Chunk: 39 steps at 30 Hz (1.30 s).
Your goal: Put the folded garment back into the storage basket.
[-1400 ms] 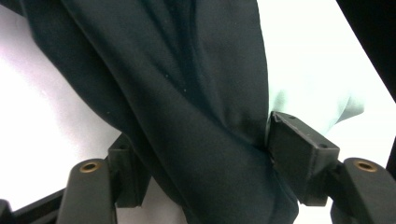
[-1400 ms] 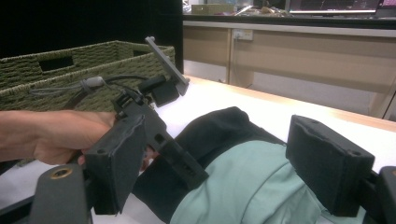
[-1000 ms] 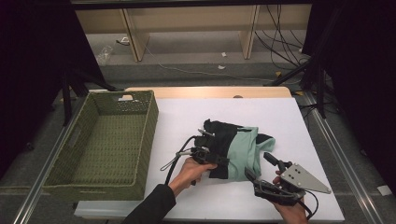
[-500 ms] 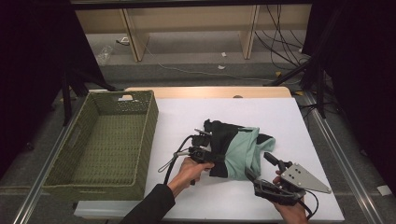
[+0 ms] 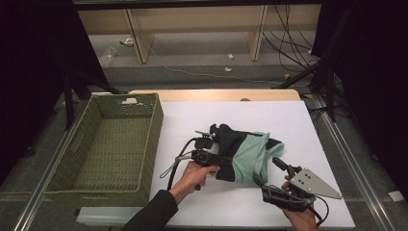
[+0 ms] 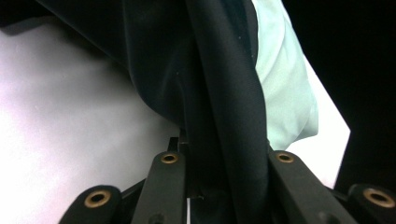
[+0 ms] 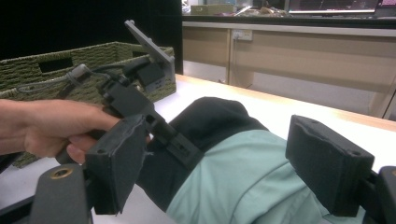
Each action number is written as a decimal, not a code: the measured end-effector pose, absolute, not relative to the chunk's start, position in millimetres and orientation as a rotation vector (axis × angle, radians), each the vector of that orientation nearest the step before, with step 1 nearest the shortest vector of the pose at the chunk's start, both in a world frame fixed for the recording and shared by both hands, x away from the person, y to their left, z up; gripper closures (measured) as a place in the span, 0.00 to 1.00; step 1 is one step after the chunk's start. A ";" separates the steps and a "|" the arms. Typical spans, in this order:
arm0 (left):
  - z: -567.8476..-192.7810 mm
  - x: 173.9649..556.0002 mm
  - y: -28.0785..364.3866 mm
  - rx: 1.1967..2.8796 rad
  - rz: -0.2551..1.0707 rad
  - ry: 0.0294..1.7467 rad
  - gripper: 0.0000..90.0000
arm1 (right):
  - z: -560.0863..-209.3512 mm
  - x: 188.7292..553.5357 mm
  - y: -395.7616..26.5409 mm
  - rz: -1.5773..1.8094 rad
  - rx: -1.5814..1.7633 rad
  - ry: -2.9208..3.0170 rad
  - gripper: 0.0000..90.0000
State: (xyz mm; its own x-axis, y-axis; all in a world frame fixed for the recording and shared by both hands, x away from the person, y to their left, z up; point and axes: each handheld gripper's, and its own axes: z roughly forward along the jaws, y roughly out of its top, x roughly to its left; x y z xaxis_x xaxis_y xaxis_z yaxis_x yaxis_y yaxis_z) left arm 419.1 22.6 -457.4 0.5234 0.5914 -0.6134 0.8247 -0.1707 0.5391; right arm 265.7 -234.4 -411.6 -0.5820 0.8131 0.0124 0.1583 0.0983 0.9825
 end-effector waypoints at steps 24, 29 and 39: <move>-403.0 415.5 66.9 1.811 -0.252 1.134 0.85 | -411.9 266.0 -234.5 1.523 0.959 1.826 0.24; -389.7 414.8 83.3 1.786 -0.229 1.143 0.85 | -412.0 265.4 -234.3 1.521 0.964 1.829 0.24; -354.6 406.8 119.7 1.753 -0.187 1.143 0.84 | -412.1 265.5 -234.0 1.522 0.965 1.829 0.24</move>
State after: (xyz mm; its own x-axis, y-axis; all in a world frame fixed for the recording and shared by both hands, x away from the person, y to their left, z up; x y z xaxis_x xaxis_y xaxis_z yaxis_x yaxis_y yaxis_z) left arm 406.8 119.7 -354.6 0.5426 0.6067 -0.5810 0.7603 -0.0606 0.6468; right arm 265.5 -234.0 -412.1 -0.5802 0.8142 0.0230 0.1706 0.0939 0.9809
